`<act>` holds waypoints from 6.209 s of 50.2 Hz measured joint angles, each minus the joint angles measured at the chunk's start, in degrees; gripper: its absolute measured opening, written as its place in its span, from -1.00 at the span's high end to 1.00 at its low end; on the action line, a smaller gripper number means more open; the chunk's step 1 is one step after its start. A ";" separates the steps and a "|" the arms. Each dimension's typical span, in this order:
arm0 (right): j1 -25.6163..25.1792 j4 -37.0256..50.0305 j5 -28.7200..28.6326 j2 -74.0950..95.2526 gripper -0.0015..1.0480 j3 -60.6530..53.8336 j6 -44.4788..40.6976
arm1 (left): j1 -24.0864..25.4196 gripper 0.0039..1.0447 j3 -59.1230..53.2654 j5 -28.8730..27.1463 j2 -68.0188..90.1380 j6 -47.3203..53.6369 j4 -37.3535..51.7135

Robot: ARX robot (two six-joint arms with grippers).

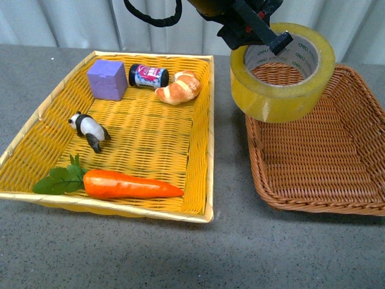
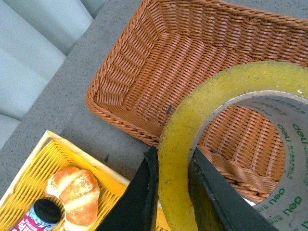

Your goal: Move tape to another basket

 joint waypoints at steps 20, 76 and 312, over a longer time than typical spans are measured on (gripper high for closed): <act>6.16 7.56 -4.59 39.52 -0.82 22.43 2.43 | 0.00 0.72 0.00 0.02 0.02 0.02 0.00; 13.09 -1.03 -6.38 67.65 0.53 45.48 12.24 | -0.04 0.72 0.00 0.07 0.04 -0.11 0.00; 0.63 9.73 2.19 -16.90 0.98 -8.81 12.68 | 26.01 0.93 -81.74 -16.83 -109.79 -33.75 7.43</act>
